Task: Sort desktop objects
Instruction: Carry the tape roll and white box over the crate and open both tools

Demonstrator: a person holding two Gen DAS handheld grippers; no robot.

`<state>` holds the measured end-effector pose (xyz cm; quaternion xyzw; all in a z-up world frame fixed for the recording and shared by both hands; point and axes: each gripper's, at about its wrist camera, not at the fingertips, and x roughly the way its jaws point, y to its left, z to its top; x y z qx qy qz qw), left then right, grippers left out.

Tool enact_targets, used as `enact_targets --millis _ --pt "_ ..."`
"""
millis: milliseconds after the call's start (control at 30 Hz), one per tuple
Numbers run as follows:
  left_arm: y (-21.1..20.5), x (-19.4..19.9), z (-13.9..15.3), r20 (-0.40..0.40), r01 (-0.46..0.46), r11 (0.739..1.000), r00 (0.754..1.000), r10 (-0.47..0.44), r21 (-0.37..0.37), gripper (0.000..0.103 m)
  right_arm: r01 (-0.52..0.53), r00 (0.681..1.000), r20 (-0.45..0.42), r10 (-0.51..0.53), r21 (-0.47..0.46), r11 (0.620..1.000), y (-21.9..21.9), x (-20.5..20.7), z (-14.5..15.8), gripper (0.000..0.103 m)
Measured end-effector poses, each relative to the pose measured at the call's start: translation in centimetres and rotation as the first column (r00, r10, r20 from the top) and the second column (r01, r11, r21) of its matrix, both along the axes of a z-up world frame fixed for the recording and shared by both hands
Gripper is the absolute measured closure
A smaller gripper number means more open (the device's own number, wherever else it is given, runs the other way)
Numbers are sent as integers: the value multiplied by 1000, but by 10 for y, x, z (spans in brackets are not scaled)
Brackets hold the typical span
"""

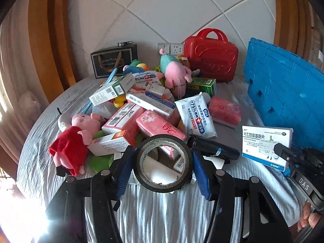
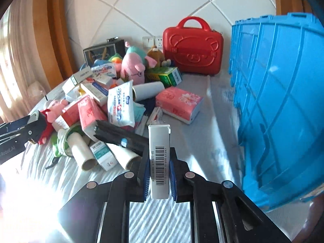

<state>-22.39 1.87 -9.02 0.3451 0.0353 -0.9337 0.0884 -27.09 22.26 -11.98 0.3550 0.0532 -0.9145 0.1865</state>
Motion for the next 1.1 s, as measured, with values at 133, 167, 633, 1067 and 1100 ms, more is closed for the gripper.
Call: enact_targets --millis 133,167,633,1067,1100 --pt "11 0 20 -53 55 998 997 -55 -2 48 -2 997 -82 1 -10 1000 -1 15 31 87" --pt "14 0 25 -69 67 998 995 -67 -6 48 1 995 -103 -3 -16 1000 -1 18 39 87" --pt "67 -6 81 -217 215 976 952 -216 -26 48 96 932 -344 -113 -67 993 35 51 118 87" --pt "202 -22 150 -375 354 930 852 -365 -102 48 204 795 -548 -261 -163 965 135 64 193 87" --pt "217 -25 154 -383 364 925 844 -376 -107 48 220 786 -553 -275 -166 961 148 60 195 87"
